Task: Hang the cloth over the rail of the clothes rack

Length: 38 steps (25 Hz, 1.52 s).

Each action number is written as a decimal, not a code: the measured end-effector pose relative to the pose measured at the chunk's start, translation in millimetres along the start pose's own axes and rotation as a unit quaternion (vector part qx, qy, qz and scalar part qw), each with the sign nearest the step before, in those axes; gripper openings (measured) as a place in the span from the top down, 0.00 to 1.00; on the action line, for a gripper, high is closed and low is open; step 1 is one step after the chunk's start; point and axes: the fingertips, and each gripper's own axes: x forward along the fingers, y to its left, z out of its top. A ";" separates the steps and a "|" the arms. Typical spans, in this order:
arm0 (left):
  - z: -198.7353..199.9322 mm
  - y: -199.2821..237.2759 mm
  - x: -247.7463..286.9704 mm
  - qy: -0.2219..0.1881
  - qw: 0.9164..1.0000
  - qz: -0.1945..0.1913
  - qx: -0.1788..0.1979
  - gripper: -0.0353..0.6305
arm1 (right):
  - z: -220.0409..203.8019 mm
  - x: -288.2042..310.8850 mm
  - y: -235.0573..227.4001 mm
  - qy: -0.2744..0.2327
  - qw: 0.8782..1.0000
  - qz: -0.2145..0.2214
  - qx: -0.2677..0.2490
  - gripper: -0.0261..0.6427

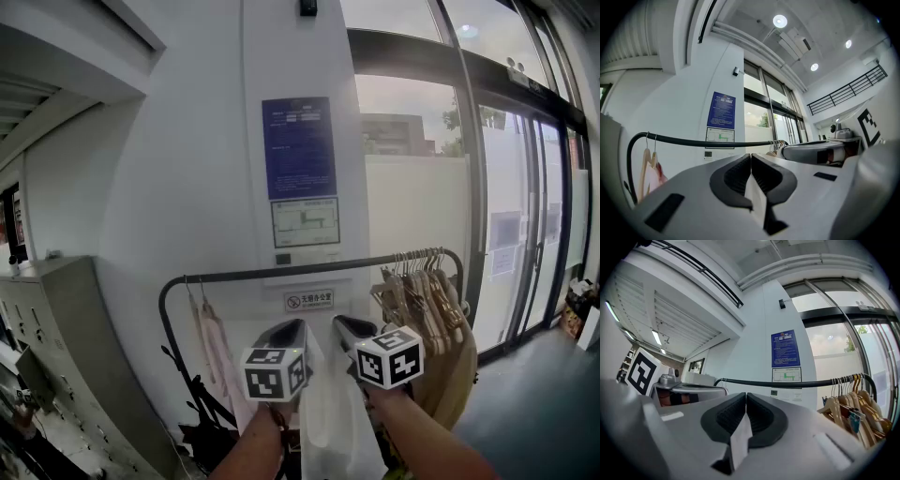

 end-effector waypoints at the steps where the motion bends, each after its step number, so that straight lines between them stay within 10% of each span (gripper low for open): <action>1: 0.7 0.0 -0.4 -0.001 1.000 0.000 0.000 0.93 | 0.5 -0.1 0.3 0.000 1.000 0.000 0.000 0.94; 20: 11.6 1.3 4.4 0.003 1.000 0.004 0.009 0.93 | 2.4 -6.6 -18.6 -0.003 1.000 0.022 0.004 0.94; 38: 165.5 21.0 94.3 -0.016 0.995 0.066 0.079 0.93 | 148.8 56.2 -90.5 -0.021 0.993 0.082 -0.082 0.94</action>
